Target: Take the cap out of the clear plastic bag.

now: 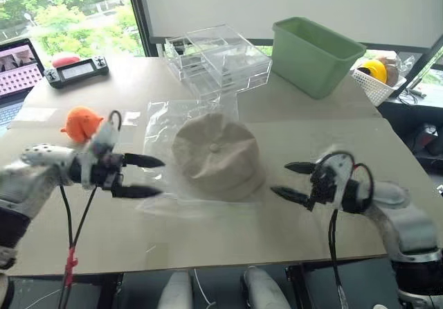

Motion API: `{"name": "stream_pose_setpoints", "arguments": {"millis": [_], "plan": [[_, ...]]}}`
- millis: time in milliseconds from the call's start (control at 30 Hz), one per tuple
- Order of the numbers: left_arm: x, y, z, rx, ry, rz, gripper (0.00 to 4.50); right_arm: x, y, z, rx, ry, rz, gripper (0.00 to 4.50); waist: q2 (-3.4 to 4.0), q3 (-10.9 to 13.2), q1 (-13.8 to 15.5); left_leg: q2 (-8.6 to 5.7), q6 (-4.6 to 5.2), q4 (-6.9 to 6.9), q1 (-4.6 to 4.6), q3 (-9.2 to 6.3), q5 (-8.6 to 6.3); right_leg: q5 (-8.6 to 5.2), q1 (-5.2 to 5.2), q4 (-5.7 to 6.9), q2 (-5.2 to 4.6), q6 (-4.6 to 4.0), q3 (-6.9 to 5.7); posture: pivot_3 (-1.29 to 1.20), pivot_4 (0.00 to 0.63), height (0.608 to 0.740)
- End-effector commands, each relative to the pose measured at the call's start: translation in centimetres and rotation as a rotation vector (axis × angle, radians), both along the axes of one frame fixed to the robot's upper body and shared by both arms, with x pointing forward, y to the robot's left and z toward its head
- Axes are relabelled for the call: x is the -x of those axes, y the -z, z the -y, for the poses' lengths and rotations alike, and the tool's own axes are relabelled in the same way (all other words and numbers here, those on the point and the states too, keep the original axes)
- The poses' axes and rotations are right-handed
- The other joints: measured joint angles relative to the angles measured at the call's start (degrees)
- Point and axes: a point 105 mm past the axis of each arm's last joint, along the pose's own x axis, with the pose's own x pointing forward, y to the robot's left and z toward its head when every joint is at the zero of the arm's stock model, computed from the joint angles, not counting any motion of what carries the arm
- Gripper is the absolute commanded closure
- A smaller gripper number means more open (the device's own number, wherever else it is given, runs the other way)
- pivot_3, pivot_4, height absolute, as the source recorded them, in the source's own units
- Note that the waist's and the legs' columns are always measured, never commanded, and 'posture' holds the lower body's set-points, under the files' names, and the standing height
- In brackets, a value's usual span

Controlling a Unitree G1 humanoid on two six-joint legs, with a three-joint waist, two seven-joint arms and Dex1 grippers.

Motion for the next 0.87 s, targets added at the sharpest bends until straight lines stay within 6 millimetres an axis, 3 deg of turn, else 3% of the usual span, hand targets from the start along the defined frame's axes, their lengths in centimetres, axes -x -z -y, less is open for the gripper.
{"name": "stream_pose_setpoints", "arguments": {"millis": [33, 133, 233, 367, 500, 600, 867], "plan": [[-2.7, -0.9, -1.7, 0.115, -0.277, 0.042, 0.03, -1.1, -3.2, 2.0, -0.183, 0.152, 0.054, 0.00, 0.00, 0.00, -0.03, 0.00, 0.00, 0.00, -0.01, 0.00, 0.00, 0.00, -0.03, 0.00, 0.00, 0.00, 0.01, 0.00, 0.150, 0.735], [-5.6, 0.6, -4.0, 0.087, -0.612, 0.135, 0.03, -2.5, -3.1, 3.8, -0.164, 0.349, 0.109, 0.00, 0.00, -0.01, 0.21, 0.00, 0.00, -0.04, -0.09, 0.00, 0.00, 0.02, -0.12, 0.01, 0.00, -0.04, 0.02, 0.00, 0.150, 0.735], [-8.0, 2.0, -8.8, 0.085, -1.140, 0.285, 0.03, -4.4, -2.3, 7.4, -0.066, 0.673, 0.209, 0.00, -0.01, -0.02, 0.48, -0.02, 0.00, -0.03, -0.21, -0.02, 0.00, 0.27, -0.23, 0.00, -0.04, -0.46, 0.02, 0.00, 0.150, 0.735], [-7.0, 3.5, -13.4, -0.003, -1.632, 0.441, 0.03, -4.8, -1.1, 10.0, 0.048, 0.890, 0.305, 0.00, -0.04, -0.03, 0.54, -0.12, -0.01, 0.00, -0.25, 0.01, 0.00, 0.34, -0.27, -0.01, -0.15, -0.45, 0.08, 0.00, 0.150, 0.735], [-5.6, 4.9, -14.1, -0.067, -1.794, 0.502, 0.03, -4.5, 0.6, 11.4, 0.098, 0.987, 0.320, 0.00, -0.02, -0.04, 0.66, -0.15, -0.01, -0.06, -0.25, 0.01, 0.00, 0.36, -0.31, 0.02, -0.18, -0.48, 0.07, 0.00, 0.150, 0.735], [-5.6, 6.0, -13.1, -0.126, -1.755, 0.528, 0.03, -4.1, 2.1, 11.7, 0.114, 0.997, 0.293, 0.00, -0.02, -0.13, 0.73, -0.23, -0.01, -0.06, -0.08, 0.03, 0.00, 0.37, -0.12, 0.02, -0.26, -0.45, 0.08, 0.00, 0.150, 0.735], [-6.0, 7.2, -12.8, -0.054, -1.711, 0.471, 0.03, -3.4, 3.8, 12.6, 0.149, 1.013, 0.265, 0.00, -0.02, -0.13, 0.36, -0.24, -0.03, -0.07, -0.09, 0.03, 0.01, 0.37, -0.12, 0.00, -0.26, -0.44, 0.07, 0.00, 0.150, 0.735]]}}
